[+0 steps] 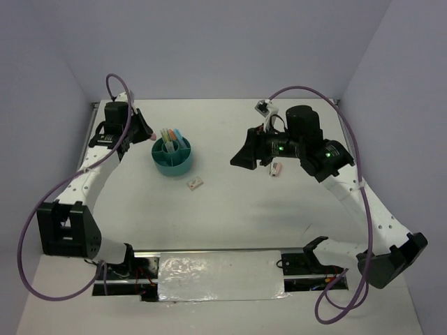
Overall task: Sort the stationery into containers
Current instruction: Place the pen in the storage box.
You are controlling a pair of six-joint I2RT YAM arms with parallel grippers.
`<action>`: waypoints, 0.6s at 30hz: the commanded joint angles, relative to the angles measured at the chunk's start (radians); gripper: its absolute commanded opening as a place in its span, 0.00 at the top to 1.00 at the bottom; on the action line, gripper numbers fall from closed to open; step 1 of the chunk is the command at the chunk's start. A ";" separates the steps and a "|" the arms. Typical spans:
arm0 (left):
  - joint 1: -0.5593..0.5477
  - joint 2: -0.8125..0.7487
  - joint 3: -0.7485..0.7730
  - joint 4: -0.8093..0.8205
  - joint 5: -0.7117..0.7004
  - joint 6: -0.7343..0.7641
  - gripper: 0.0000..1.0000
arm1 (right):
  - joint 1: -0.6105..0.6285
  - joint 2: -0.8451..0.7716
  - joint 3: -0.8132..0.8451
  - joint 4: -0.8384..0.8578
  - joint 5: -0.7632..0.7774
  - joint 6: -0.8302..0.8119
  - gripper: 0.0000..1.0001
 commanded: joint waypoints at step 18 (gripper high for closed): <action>0.047 0.191 -0.011 0.184 0.178 0.086 0.98 | 0.003 -0.065 0.022 -0.137 0.015 -0.119 0.31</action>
